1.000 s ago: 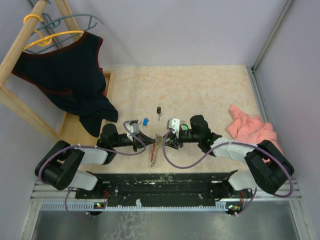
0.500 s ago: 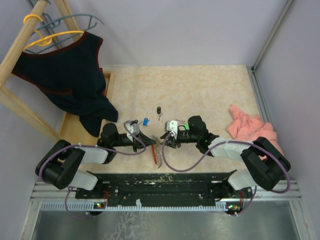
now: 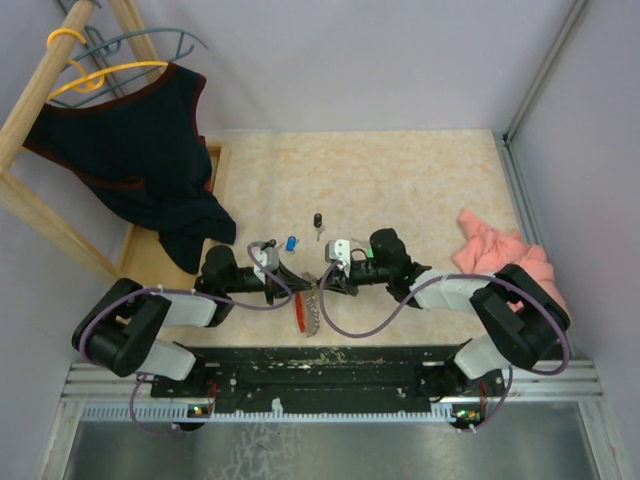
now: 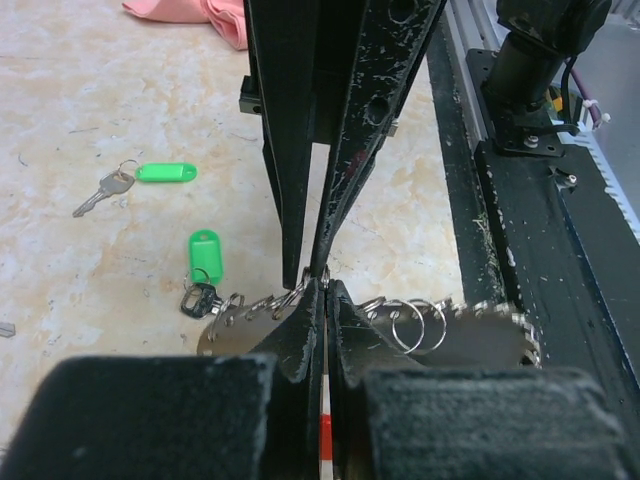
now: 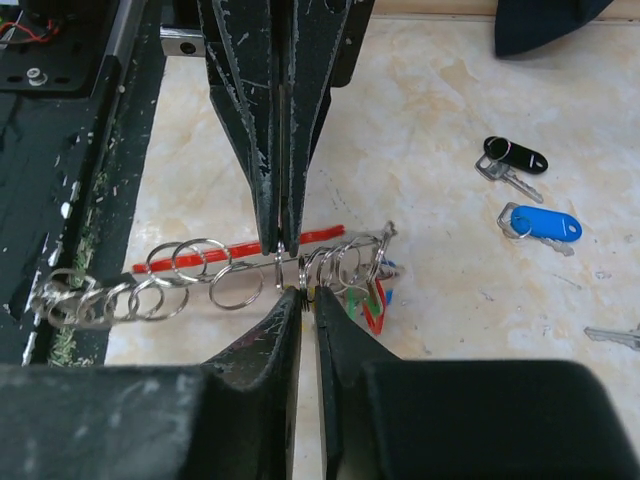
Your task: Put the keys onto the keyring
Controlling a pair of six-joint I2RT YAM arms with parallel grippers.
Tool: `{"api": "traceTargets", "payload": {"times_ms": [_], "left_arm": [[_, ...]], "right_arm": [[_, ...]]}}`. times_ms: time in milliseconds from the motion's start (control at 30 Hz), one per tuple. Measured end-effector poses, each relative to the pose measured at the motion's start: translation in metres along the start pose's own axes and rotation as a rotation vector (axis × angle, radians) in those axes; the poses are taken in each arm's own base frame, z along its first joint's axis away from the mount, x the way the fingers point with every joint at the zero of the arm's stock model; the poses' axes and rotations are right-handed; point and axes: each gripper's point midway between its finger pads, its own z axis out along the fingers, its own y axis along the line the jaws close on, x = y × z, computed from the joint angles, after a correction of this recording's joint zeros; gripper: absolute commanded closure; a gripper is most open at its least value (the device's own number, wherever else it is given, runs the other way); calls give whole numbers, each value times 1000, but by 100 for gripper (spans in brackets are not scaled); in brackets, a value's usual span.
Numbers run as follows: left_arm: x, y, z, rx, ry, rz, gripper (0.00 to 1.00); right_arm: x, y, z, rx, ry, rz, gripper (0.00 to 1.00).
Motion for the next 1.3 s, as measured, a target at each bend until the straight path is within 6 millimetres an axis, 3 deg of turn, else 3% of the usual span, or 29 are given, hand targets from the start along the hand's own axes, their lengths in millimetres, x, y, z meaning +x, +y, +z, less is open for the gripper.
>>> {"api": "traceTargets", "payload": {"times_ms": [67,267,800,1033,1167,1300], "left_arm": [[0,-1,0,5,0,1,98],[0,-5,0,29,-1,2,98],[-4,-5,1,39,-6,14,98],[-7,1,1,3,-11,32,98],[-8,3,1,-6,-13,35,98],[-8,4,1,-14,-13,35,98]], "right_arm": [[0,-1,2,-6,1,11,100],[-9,0,4,-28,-16,40,100],[-8,-13,9,-14,114,458,100],[2,-28,5,75,183,587,78],[9,-38,-5,164,195,581,75],[0,-40,-17,214,169,532,74]]}}
